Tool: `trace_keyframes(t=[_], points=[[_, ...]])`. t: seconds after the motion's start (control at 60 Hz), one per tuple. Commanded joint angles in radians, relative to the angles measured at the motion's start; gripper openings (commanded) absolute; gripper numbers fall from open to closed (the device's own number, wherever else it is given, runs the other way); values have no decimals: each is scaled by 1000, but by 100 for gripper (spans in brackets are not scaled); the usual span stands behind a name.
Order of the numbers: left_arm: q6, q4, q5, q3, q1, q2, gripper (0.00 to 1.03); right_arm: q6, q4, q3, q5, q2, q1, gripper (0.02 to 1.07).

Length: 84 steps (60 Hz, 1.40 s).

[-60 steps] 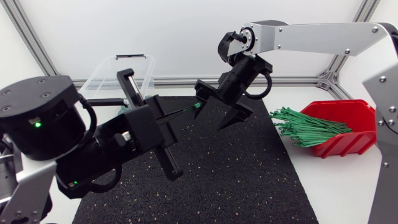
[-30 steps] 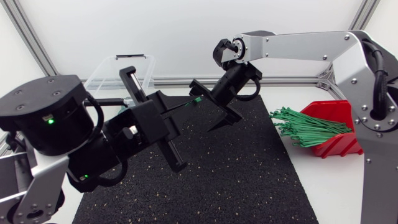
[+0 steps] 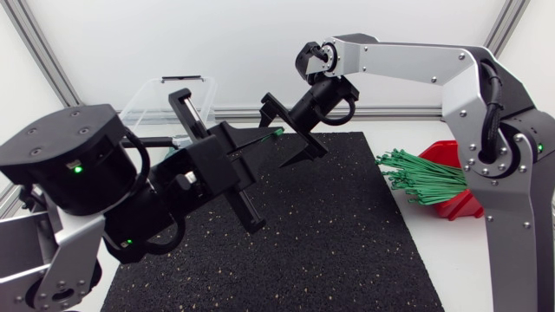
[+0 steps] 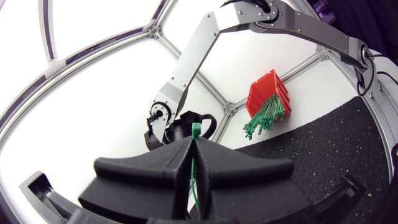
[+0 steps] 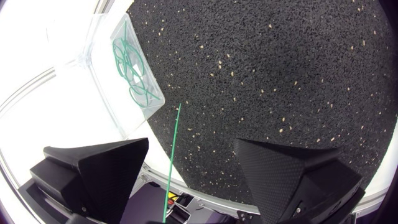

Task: Take a green cable tie from the red box, thread the tail through the head to close it, then place it in the transparent bin on the left.

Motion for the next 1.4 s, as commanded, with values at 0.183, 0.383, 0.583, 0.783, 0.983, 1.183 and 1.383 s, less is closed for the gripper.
trace_keyframes(t=[0.183,0.383,0.583,0.783,0.983,1.183,1.383], points=[[5,51,4,-23,27,31,4,68,-55,71,-81,101,3,102],[-8,71,4,-27,30,31,4,76,-44,100,-116,129,18,102],[-19,82,6,-33,29,34,4,82,-50,134,-130,149,33,102],[-22,93,6,-37,27,39,4,77,-53,117,-149,139,50,102],[-27,102,6,-40,23,47,4,74,-38,91,-170,135,53,97],[-28,114,6,-42,20,50,4,66,-21,65,-170,130,70,85],[-30,117,6,-40,17,50,4,60,-7,69,-155,129,75,77]])
